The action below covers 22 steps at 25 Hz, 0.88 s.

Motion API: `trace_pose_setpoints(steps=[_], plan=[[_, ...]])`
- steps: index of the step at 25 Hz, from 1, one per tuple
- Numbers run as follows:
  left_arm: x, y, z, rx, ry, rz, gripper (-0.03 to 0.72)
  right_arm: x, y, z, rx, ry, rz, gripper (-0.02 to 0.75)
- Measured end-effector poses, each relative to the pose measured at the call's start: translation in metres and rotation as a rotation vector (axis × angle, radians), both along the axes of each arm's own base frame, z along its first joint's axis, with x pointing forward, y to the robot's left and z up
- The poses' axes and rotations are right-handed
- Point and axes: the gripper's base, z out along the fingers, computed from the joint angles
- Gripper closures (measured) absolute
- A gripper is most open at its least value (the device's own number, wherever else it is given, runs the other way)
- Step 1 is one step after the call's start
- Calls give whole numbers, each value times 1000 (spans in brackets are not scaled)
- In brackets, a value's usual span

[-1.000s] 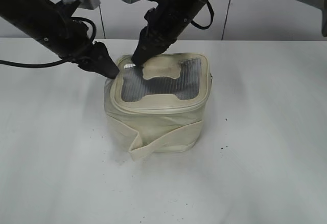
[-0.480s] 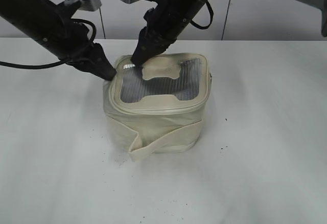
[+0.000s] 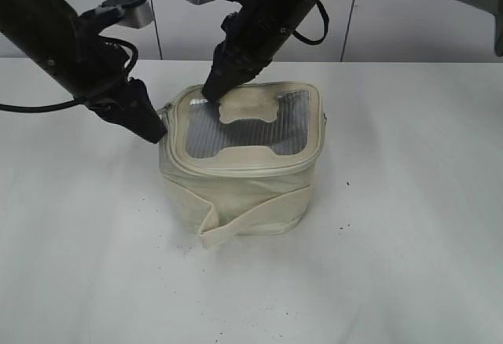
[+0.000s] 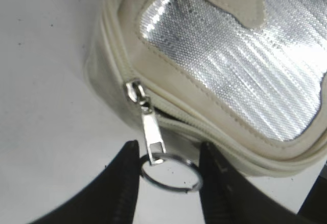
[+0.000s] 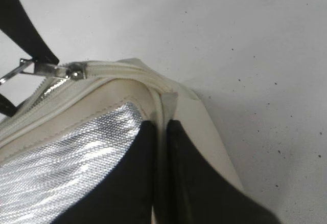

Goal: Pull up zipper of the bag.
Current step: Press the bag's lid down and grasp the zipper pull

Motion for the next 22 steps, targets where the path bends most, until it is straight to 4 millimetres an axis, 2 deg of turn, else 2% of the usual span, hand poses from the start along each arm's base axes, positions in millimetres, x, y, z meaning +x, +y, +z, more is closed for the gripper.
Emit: trace_pose_setpoints(steps=[9,16,22], plan=[[-12,0,0,3,131,-32,412,0,0,5,-16,8,-25,721],[-17,1,2,1,177,17,412,1,1,13,-38,1,-25,721],[-47,-12,-12,18,260,-19,414,1,1,12,-41,5,-27,721]])
